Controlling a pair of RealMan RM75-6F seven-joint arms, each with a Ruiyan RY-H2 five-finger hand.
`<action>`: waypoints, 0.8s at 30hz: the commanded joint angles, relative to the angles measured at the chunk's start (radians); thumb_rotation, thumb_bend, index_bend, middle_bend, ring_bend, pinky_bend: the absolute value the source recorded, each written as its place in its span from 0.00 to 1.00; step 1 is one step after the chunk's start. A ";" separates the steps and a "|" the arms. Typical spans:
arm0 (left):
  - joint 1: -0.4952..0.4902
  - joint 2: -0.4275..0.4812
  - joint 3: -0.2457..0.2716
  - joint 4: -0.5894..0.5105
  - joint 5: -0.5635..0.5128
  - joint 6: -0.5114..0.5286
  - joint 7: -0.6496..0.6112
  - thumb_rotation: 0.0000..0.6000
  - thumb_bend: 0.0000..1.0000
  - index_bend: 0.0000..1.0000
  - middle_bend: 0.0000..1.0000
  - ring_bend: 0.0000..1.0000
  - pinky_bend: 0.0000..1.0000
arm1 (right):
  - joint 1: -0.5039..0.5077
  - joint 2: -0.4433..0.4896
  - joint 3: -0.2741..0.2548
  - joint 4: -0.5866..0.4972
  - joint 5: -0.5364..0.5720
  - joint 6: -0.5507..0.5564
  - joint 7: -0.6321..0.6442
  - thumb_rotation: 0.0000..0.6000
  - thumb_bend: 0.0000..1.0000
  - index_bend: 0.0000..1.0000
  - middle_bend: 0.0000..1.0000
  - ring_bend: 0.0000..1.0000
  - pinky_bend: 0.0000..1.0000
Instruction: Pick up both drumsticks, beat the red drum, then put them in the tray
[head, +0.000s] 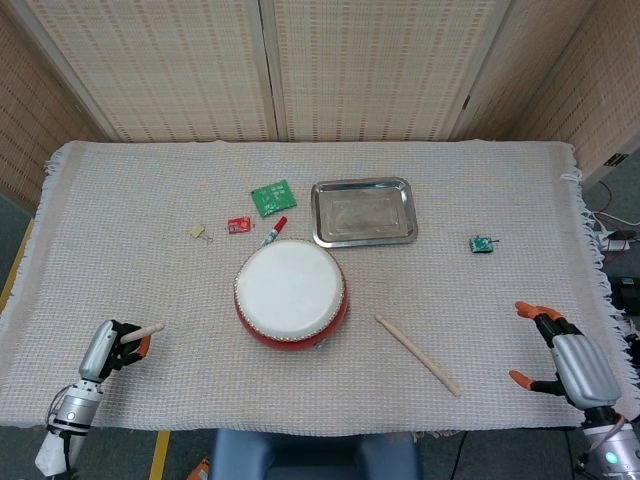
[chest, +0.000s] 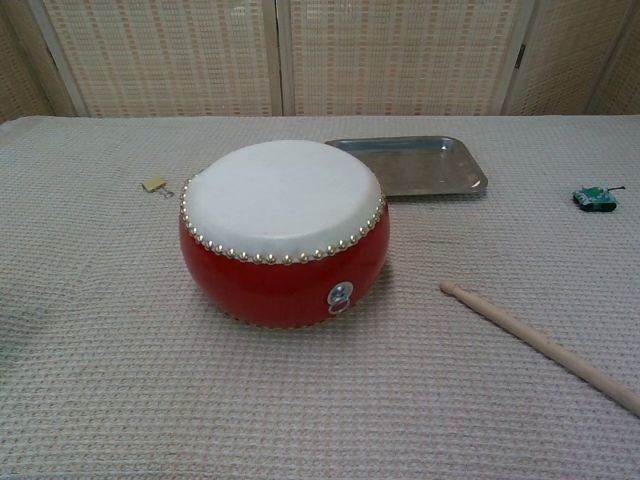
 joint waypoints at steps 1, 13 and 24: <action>-0.020 0.076 -0.036 -0.073 0.041 0.087 0.209 1.00 0.74 1.00 1.00 1.00 1.00 | 0.055 -0.066 0.022 -0.008 0.065 -0.084 -0.082 1.00 0.05 0.22 0.21 0.15 0.30; -0.037 0.127 -0.007 -0.155 0.082 0.091 0.419 1.00 0.73 1.00 1.00 1.00 1.00 | 0.180 -0.384 0.090 0.125 0.228 -0.212 -0.269 1.00 0.05 0.37 0.21 0.11 0.30; -0.043 0.131 0.019 -0.136 0.079 0.070 0.396 1.00 0.73 1.00 1.00 1.00 1.00 | 0.224 -0.565 0.104 0.243 0.304 -0.207 -0.412 1.00 0.06 0.40 0.21 0.10 0.28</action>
